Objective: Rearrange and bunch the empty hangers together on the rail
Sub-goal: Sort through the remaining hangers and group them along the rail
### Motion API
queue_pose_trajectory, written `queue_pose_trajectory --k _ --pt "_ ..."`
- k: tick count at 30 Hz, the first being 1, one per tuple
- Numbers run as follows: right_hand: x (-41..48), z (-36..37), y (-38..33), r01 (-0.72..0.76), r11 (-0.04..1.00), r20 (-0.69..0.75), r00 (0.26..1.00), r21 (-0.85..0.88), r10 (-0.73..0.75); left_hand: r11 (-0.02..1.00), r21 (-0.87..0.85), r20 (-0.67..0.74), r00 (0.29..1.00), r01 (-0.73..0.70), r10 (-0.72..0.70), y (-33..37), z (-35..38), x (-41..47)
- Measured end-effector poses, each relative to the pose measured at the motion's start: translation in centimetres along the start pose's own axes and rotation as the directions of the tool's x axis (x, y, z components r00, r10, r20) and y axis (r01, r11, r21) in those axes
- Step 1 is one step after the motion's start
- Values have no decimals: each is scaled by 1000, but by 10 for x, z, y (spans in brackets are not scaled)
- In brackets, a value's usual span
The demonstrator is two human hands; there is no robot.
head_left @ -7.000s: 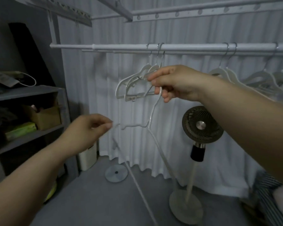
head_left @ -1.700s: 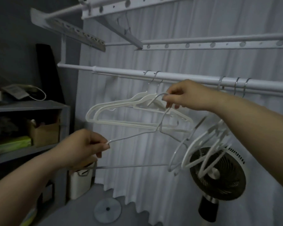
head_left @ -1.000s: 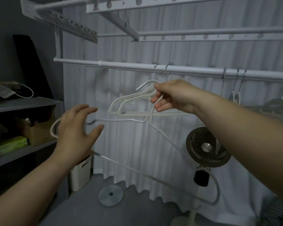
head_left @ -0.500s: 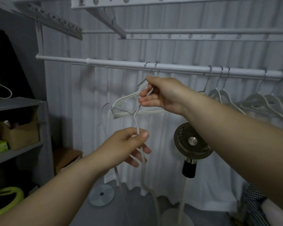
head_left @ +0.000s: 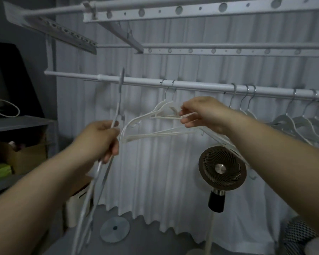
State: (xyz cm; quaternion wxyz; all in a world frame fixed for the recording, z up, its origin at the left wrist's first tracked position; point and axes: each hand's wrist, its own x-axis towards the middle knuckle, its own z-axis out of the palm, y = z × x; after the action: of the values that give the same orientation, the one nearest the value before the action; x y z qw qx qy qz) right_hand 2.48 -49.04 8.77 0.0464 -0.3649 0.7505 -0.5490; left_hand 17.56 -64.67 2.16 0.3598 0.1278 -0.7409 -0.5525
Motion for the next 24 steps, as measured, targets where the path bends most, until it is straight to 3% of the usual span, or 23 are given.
queue_pose_trajectory --k 5,13,19,24 --pt "11 -18 12 -29 986 -77 997 -167 17 996 -73 31 998 54 -52 30 -47 -7" --pt "29 -13 17 -36 980 -104 995 -194 16 992 -72 -17 995 -101 100 71 -85 -26" --pt "32 -3 9 17 983 -94 995 -181 -35 980 -180 125 987 -81 104 81 -76 -39" --pt "26 -22 13 24 961 -164 984 -275 -71 973 -230 231 970 -18 72 79 -43 -33"
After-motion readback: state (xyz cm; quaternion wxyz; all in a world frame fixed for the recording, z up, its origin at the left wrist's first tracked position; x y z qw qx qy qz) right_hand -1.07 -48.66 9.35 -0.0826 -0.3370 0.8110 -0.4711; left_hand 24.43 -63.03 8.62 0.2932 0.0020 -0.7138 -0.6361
